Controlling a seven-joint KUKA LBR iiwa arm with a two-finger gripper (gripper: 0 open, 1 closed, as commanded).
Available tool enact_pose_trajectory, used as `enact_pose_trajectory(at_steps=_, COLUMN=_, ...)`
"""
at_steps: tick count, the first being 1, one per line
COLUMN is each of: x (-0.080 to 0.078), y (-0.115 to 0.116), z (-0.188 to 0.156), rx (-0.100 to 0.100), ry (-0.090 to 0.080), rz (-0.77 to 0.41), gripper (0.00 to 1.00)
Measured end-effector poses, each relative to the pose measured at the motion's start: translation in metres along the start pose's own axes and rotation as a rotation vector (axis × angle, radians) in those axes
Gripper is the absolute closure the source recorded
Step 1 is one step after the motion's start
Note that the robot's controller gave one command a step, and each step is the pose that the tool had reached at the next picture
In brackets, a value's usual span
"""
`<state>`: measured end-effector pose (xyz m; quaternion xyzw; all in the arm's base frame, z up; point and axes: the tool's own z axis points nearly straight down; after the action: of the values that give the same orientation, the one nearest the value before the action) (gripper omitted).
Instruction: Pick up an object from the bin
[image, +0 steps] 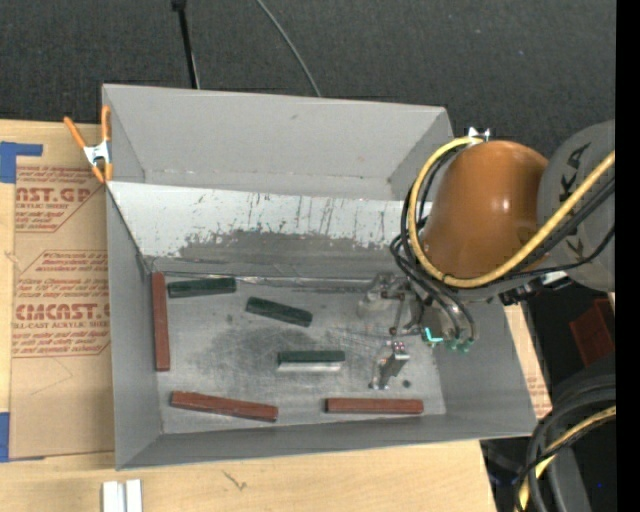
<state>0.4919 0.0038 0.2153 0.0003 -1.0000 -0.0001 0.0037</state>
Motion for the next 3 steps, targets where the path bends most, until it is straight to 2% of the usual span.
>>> enact_pose_trajectory(at_steps=1, x=-0.002, y=0.0, z=-0.004, rx=0.0, ry=-0.008, rz=0.0, gripper=0.0)
enact_pose_trajectory(at_steps=2, x=-0.019, y=0.001, z=0.042, rx=0.001, ry=-0.014, rz=-0.081, gripper=0.0)
enact_pose_trajectory(at_steps=3, x=-0.023, y=0.016, z=0.134, rx=-0.001, ry=-0.011, rz=-0.073, gripper=1.0)
